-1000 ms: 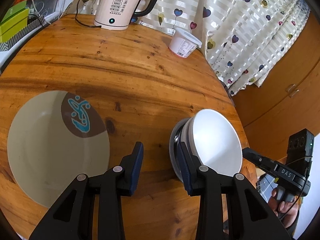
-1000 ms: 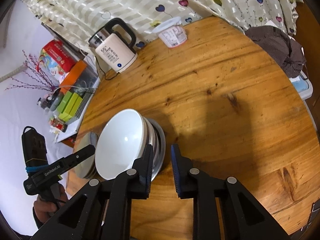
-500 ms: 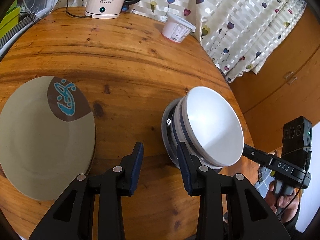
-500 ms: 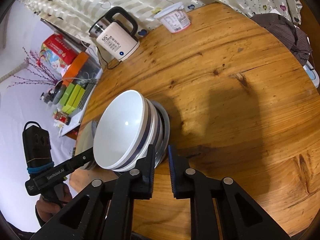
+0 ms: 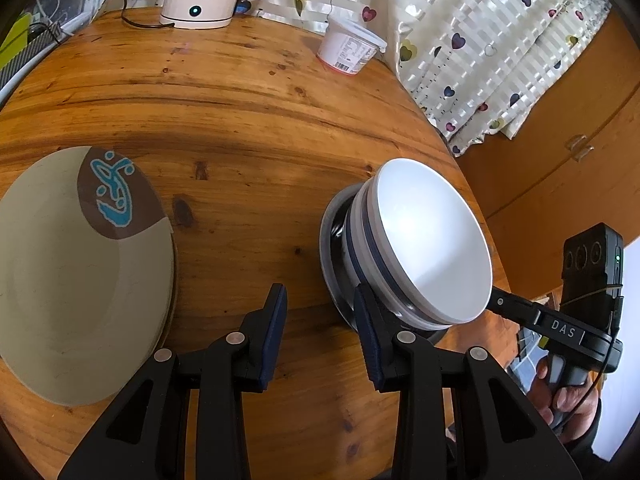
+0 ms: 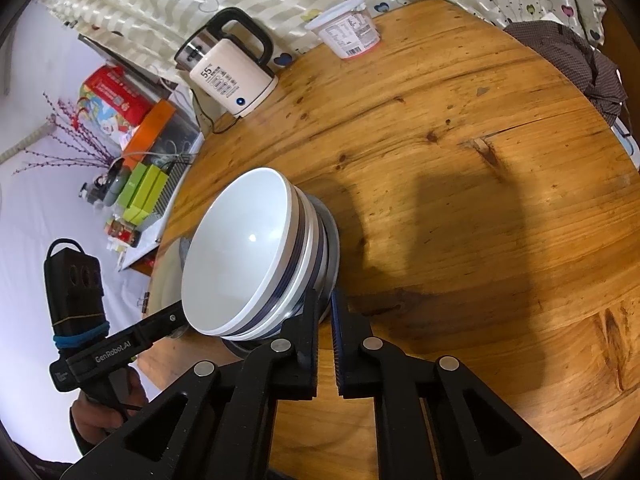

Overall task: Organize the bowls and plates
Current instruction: 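Carry the bowl stack over the beige plate stack with the right gripper, then lower the bowl stack onto the beige plates with the right gripper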

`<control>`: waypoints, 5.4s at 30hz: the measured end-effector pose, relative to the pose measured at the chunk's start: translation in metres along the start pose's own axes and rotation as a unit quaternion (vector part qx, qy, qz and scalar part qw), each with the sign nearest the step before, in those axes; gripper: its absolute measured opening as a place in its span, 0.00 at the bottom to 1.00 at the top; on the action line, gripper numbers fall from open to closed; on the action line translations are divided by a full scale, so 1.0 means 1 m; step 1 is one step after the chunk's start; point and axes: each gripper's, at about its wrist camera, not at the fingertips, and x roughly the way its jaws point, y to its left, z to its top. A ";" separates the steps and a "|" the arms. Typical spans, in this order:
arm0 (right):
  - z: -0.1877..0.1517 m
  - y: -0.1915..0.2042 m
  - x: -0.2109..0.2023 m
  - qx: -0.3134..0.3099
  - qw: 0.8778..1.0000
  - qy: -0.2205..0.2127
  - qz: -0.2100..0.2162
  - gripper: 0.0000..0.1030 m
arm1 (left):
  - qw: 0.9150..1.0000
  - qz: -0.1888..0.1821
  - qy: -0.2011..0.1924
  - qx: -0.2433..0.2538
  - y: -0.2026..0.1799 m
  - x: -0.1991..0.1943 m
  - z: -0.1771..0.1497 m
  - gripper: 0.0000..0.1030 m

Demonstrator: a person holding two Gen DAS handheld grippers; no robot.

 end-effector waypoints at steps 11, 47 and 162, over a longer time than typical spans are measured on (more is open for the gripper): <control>0.009 -0.011 -0.003 0.008 1.000 -0.006 -0.011 0.08 | 1.000 -0.004 0.006 0.017 -0.013 0.012 0.005 0.34; 0.008 -0.040 -0.003 0.051 0.997 -0.014 0.064 0.16 | 0.998 -0.048 -0.013 -0.032 0.011 0.018 0.013 0.35; 0.044 0.100 0.077 -0.052 0.985 0.063 0.151 0.08 | 0.985 -0.046 -0.109 -0.123 0.121 -0.086 0.004 0.07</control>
